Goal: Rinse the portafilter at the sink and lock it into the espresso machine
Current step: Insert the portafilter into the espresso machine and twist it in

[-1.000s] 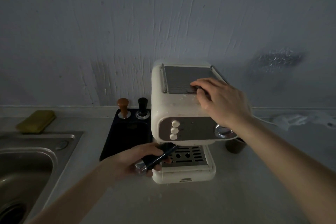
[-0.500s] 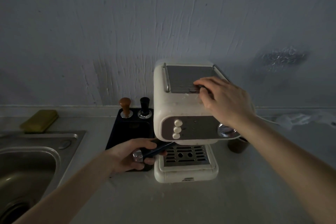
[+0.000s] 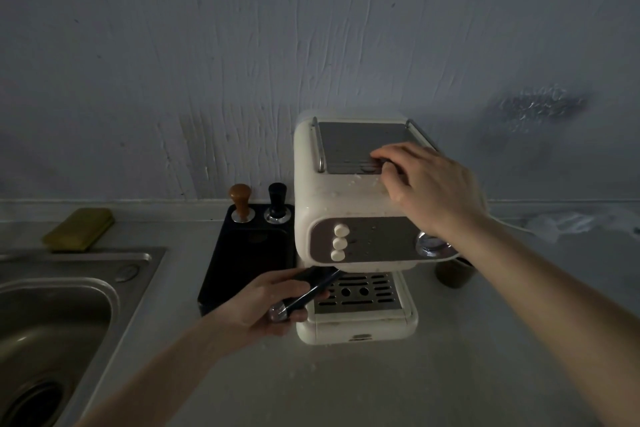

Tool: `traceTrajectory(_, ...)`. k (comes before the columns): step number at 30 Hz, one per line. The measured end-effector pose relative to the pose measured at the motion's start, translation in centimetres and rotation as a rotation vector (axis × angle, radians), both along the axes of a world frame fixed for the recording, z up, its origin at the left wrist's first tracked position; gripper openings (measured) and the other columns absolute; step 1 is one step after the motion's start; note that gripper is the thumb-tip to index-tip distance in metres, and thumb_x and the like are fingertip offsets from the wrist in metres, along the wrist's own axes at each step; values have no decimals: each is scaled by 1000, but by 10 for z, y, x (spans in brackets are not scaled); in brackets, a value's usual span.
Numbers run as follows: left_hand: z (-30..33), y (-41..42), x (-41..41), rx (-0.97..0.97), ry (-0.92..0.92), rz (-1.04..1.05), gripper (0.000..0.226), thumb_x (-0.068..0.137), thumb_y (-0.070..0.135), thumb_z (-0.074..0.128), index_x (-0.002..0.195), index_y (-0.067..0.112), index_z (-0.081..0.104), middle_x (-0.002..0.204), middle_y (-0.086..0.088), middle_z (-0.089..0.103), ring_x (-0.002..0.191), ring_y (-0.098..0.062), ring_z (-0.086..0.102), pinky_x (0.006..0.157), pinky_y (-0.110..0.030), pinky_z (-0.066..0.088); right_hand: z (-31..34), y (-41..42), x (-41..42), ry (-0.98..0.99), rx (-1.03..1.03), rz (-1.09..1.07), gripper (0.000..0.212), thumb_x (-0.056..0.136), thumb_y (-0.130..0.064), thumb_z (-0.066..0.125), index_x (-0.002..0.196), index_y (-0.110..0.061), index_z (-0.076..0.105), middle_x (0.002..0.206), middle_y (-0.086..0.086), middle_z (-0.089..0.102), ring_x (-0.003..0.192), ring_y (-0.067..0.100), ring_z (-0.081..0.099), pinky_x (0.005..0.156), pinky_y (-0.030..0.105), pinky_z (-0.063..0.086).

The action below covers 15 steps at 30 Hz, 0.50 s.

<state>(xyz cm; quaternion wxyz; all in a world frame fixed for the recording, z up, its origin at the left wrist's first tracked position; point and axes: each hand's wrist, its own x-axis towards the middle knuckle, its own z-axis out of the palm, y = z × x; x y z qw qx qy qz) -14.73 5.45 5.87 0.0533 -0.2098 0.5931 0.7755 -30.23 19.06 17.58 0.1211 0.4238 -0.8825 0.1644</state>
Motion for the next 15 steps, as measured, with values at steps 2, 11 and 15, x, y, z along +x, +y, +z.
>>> traceTrajectory(2, 1, 1, 0, -9, 2, 18, 34, 84, 7, 50, 118, 3, 55, 59, 4, 69, 43, -5, 47, 34, -13, 25, 0, 0, 0, -1, 1, 1, 38, 93, -34, 28, 125, -34, 48, 136, -12, 50, 124, 15, 46, 90, 31, 41)
traceTrajectory(11, -2, 5, 2, -88, 18, 96, 38, 89, 4, 44, 127, 8, 53, 75, 0, 68, 41, -4, 48, 33, -13, 29, 0, -1, 0, 8, 0, -6, 39, 93, -34, 28, 126, -34, 48, 136, -12, 50, 123, 15, 47, 89, 30, 41)
traceTrajectory(15, -4, 8, 3, -143, 38, 83, 38, 91, 4, 44, 127, 10, 52, 48, 5, 61, 33, -4, 45, 34, -12, 30, 0, 0, 1, 5, 0, -11, 39, 93, -34, 28, 126, -34, 48, 136, -12, 50, 124, 16, 46, 89, 31, 41)
